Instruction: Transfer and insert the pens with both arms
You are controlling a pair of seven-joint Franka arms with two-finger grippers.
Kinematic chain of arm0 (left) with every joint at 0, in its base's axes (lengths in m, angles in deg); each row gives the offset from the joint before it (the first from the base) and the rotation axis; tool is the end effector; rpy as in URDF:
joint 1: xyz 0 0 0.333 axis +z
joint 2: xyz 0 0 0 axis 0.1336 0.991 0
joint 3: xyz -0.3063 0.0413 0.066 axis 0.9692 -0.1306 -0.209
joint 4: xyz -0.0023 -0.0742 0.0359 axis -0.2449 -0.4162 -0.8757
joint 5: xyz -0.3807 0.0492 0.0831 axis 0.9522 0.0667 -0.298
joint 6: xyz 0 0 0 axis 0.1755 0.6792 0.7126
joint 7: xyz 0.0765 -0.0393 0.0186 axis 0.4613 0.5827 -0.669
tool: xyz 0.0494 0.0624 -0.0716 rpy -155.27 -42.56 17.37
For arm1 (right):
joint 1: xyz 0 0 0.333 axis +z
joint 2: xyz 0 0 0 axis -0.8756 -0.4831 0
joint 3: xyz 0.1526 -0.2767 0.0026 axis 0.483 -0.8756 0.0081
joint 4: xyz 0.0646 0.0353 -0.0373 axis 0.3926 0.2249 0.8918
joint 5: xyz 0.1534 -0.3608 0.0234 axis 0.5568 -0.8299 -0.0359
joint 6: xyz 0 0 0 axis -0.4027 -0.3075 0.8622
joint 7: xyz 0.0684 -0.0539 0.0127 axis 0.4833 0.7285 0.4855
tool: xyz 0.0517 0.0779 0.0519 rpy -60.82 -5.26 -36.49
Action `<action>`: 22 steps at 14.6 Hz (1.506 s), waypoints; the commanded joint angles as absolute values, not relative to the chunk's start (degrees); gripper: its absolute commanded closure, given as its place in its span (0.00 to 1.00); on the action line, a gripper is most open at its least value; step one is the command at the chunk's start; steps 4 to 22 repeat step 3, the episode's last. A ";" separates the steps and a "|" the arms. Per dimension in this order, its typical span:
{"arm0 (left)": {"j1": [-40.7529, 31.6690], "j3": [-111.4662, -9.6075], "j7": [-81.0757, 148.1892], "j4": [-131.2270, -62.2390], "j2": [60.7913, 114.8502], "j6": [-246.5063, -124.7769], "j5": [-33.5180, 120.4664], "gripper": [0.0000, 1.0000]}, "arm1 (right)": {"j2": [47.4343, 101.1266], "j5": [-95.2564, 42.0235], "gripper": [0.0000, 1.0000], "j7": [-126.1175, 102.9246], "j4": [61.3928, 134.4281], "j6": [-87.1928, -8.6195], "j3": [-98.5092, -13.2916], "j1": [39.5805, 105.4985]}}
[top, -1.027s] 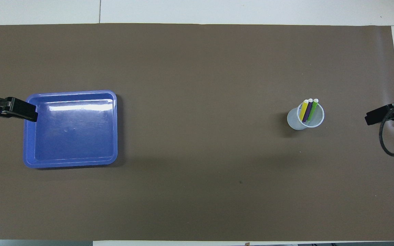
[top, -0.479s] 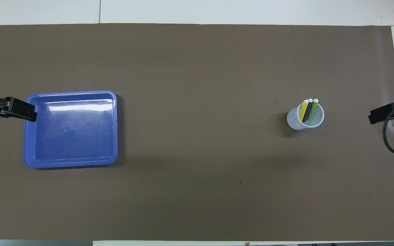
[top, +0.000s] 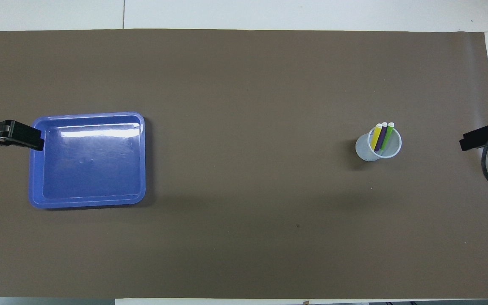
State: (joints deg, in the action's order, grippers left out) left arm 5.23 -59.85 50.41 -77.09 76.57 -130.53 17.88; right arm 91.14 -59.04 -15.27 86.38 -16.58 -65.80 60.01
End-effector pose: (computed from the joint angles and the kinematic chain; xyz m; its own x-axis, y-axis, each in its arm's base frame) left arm 0.5314 -0.0571 0.6313 0.9876 -0.1304 -0.0874 -0.1314 -0.9913 -0.0058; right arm 0.5361 -0.0397 0.6180 0.9873 0.1364 -0.0821 0.1380 -0.9903 0.0143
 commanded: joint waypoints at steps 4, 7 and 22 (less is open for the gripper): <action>4.95 -60.14 50.49 -77.18 75.91 -130.31 18.51 0.00 | 90.59 -57.73 0.00 -14.32 84.33 -15.12 -65.91 59.71; 4.95 -60.14 50.49 -77.18 75.91 -130.31 18.51 0.00 | 90.59 -57.73 0.00 -14.32 84.33 -15.12 -65.91 59.71; 4.95 -60.14 50.49 -77.18 75.91 -130.31 18.51 0.00 | 90.59 -57.73 0.00 -14.32 84.33 -15.12 -65.91 59.71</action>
